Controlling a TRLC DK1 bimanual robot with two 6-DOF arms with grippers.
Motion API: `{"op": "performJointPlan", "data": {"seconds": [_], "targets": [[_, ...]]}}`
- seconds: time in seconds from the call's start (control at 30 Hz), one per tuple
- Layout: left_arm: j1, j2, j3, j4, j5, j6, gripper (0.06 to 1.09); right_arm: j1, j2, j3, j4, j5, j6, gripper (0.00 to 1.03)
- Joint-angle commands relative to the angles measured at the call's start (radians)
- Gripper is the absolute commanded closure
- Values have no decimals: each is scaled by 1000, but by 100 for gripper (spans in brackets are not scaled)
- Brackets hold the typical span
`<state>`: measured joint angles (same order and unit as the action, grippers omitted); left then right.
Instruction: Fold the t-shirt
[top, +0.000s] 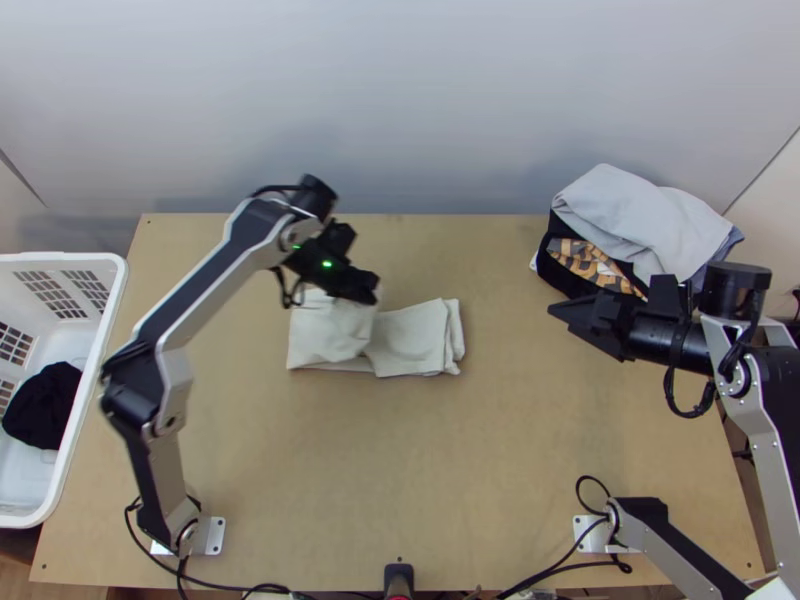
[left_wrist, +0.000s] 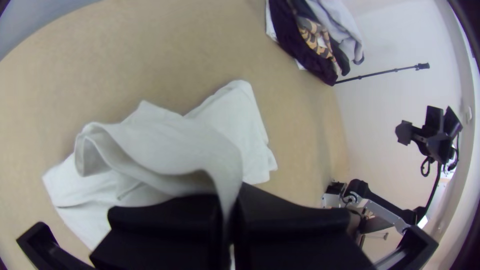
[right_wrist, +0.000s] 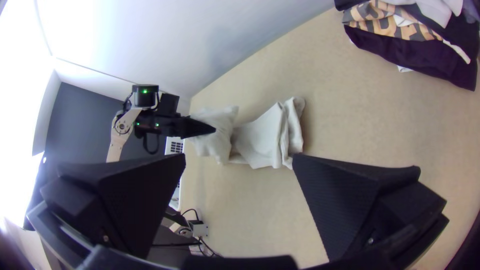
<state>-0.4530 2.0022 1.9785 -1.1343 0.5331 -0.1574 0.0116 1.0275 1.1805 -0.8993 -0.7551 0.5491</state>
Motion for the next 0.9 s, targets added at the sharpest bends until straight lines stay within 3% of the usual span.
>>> {"op": "performJointPlan", "data": {"seconds": [0.0,0.1,0.13,0.17,0.2,0.23,0.37,0.53,0.67,0.87], "targets": [[-93,147,111,18,-16,-33,105,1,17,25,5,0,0,4],[-116,196,149,15,-16,-31,105,2,28,33,5,0,-2,3],[-125,213,166,13,-16,-31,95,7,32,33,5,0,-2,4],[-138,234,189,7,-12,-24,64,8,37,30,5,0,-2,4],[-147,254,215,-8,-2,-4,23,8,42,24,5,0,-2,4],[-159,274,244,-12,-2,7,10,10,46,14,8,2,-2,4],[-182,283,295,24,10,30,10,41,82,-74,54,19,-14,4],[-181,227,296,90,16,16,10,172,174,-173,112,224,-46,3],[-128,199,296,80,19,22,10,283,275,-168,174,280,-49,4],[-9,110,273,67,21,45,10,528,488,4,160,580,-107,4]]}}
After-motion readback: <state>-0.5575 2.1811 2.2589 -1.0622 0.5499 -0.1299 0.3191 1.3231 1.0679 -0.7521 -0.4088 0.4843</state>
